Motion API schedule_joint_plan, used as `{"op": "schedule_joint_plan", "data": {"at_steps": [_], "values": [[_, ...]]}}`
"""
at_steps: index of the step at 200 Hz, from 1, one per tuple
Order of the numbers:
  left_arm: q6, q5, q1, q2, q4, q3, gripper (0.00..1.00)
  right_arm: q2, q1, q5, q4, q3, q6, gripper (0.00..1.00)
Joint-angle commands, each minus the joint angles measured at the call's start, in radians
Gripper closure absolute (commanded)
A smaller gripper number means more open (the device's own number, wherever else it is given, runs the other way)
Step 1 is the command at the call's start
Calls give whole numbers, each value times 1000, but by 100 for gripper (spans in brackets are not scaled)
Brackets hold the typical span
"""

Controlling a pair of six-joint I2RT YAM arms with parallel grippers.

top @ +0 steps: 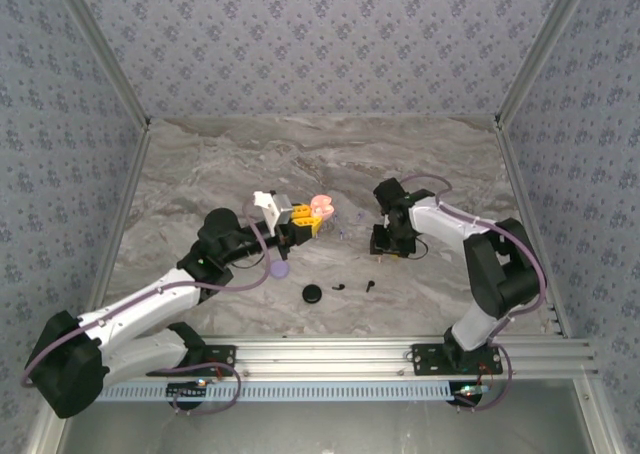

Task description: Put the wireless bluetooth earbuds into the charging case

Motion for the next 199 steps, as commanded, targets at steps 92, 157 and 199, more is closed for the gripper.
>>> {"op": "schedule_joint_plan", "data": {"at_steps": [92,157,199], "values": [[23,-13,-5,-29,-28,7,100,102,45,65,-16,64,-1,70],[24,-19,-5,-44,-52,6,100,111,52,90,6,54,3,74],[21,-20,-3,-42,-53,4,100,44,66,137,-5,59,4,75]]}}
